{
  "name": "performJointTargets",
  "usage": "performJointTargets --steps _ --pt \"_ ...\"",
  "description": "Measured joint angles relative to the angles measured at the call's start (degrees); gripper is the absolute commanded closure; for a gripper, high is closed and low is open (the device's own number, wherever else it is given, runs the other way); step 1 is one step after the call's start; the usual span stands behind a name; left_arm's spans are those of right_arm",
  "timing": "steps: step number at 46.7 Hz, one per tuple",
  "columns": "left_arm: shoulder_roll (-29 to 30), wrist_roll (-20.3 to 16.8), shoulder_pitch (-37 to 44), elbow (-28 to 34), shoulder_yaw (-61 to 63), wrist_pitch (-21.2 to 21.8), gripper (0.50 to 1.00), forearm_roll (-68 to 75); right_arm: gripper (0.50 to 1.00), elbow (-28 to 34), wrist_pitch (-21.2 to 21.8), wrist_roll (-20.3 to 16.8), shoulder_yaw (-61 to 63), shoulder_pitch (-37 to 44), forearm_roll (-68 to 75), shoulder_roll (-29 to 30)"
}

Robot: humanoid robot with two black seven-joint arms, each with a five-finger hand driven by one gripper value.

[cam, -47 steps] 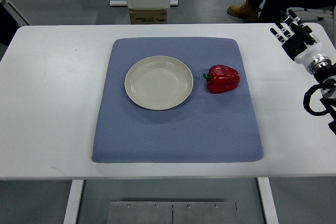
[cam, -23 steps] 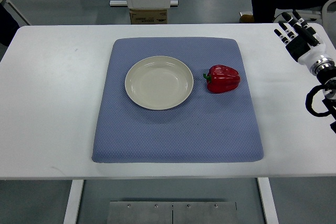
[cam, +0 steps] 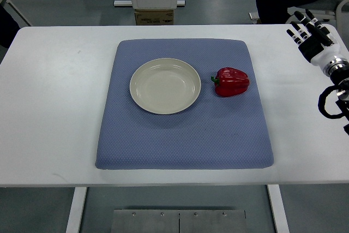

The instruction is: Place red pepper on plate with right hand

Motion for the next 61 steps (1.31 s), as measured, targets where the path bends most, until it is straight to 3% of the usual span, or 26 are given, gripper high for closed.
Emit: performJointTargets --steps 11,19,23,30,43,61 --pt "0.0 0.0 0.0 0.0 0.0 0.0 0.5 0.0 0.5 0.1 0.6 1.7 0.6 0.1 0.0 0.2" --pt "0.0 0.0 0.0 0.0 0.0 0.0 0.5 0.0 0.513 0.4 0.0 7.9 0.4 0.3 -0.1 -0.1" --pt "0.0 0.0 0.0 0.0 0.0 0.0 0.5 0.0 0.519 0.7 0.0 8.4 -1.4 0.6 -1.0 -0.3" --pt "0.0 0.0 0.0 0.0 0.0 0.0 0.5 0.0 0.534 4.1 0.2 8.4 -10.5 2.4 -3.9 -4.6" --pt "0.0 0.0 0.0 0.0 0.0 0.0 0.5 0.0 0.534 17.9 0.9 8.8 -26.7 8.6 -11.2 -16.8" --pt "0.0 0.0 0.0 0.0 0.0 0.0 0.5 0.0 0.532 25.7 0.5 8.5 -54.1 22.0 -26.2 -20.9"
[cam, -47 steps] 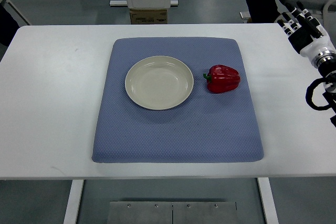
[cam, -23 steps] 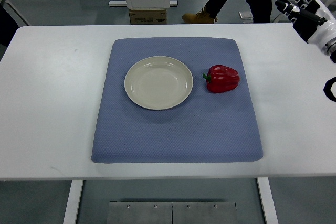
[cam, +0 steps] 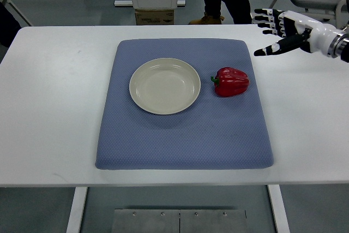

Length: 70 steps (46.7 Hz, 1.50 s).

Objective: Place red pepper on plate with right hand
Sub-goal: 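Move the right hand over the red bell pepper, fingers open, then close the right hand's fingers around the red bell pepper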

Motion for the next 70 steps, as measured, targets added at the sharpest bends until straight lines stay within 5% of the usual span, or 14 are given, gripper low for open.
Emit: performJointTargets --steps 12,20,25,40,62,70 --pt "0.0 0.0 0.0 0.0 0.0 0.0 0.5 0.0 0.532 3.7 -2.3 -0.3 -15.4 11.0 -6.1 1.1" --pt "0.0 0.0 0.0 0.0 0.0 0.0 0.5 0.0 0.532 4.6 -7.0 -1.6 -26.5 16.6 -6.3 7.2" --pt "0.0 0.0 0.0 0.0 0.0 0.0 0.5 0.0 0.532 4.3 -10.5 -1.8 -29.3 17.1 -6.2 10.6" --pt "0.0 0.0 0.0 0.0 0.0 0.0 0.5 0.0 0.532 1.1 -11.7 -4.9 -33.8 17.4 -6.0 17.5" --pt "0.0 0.0 0.0 0.0 0.0 0.0 0.5 0.0 0.534 -2.5 -11.7 -8.0 -34.2 16.4 -5.6 20.4" --pt "0.0 0.0 0.0 0.0 0.0 0.0 0.5 0.0 0.574 -3.1 -11.7 -8.5 -34.4 16.2 -5.6 21.0"
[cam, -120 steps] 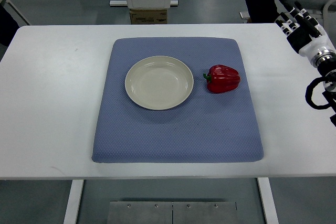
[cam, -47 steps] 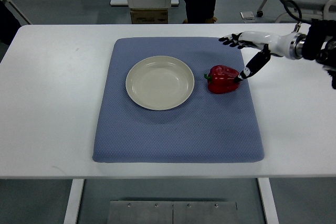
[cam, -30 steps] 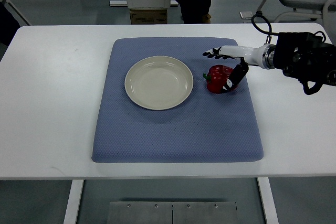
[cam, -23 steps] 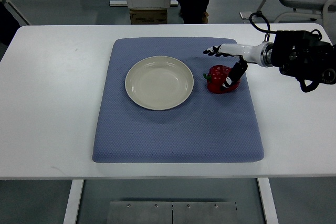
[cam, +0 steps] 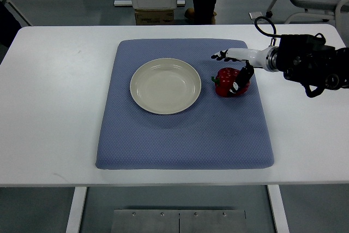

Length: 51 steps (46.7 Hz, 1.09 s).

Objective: Place red pepper on plate with right hand
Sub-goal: 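Close the right hand's fingers around the red bell pepper, then lift the red pepper up and away from the plate with the right hand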

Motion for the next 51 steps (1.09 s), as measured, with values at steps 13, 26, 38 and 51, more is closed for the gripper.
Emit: performJointTargets --steps 13,26,38,51 --pt "0.0 0.0 0.0 0.0 0.0 0.0 0.5 0.0 0.799 -3.4 0.0 -0.3 -0.9 -1.8 0.0 2.3" --pt "0.0 0.0 0.0 0.0 0.0 0.0 0.5 0.0 1.0 -3.5 0.2 -2.1 -2.2 -1.9 0.0 2.4" --pt "0.0 0.0 0.0 0.0 0.0 0.0 0.5 0.0 1.0 -3.4 0.2 -1.9 -1.8 -0.9 1.7 2.0" --pt "0.0 0.0 0.0 0.0 0.0 0.0 0.5 0.0 1.0 -3.1 1.0 -0.6 1.4 0.5 6.0 -2.3"
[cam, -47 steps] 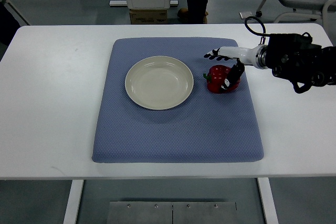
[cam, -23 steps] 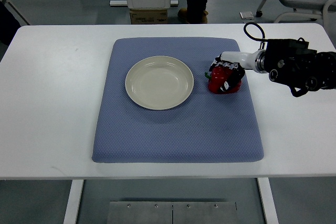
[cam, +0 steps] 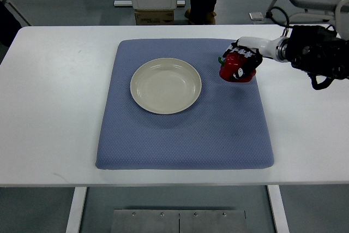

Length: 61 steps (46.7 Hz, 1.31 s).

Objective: Place red pepper on plate with right hand
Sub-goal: 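Lift the red pepper up and away from the plate with the right hand, then carry the pepper over the cream plate and lower it onto it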

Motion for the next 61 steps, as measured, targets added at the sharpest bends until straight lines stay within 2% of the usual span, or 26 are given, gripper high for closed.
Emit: performJointTargets --steps 17,25,37,43,51,61 --pt "0.0 0.0 0.0 0.0 0.0 0.0 0.5 0.0 1.0 0.6 7.1 1.0 22.2 -4.0 0.5 -14.1" --pt "0.0 0.0 0.0 0.0 0.0 0.0 0.5 0.0 1.0 0.6 9.3 0.8 31.5 -8.9 7.0 -19.1" --pt "0.0 0.0 0.0 0.0 0.0 0.0 0.5 0.0 1.0 0.6 9.4 0.8 33.8 -14.5 21.8 -20.8" --pt "0.0 0.0 0.0 0.0 0.0 0.0 0.5 0.0 1.0 1.0 9.0 0.9 35.0 -16.6 24.3 -20.6" --pt "0.0 0.0 0.0 0.0 0.0 0.0 0.5 0.0 1.0 4.4 7.8 0.9 36.7 -17.9 24.5 -20.4" --pt "0.0 0.0 0.0 0.0 0.0 0.0 0.5 0.0 1.0 10.8 3.5 0.1 37.7 -14.9 23.9 -20.3"
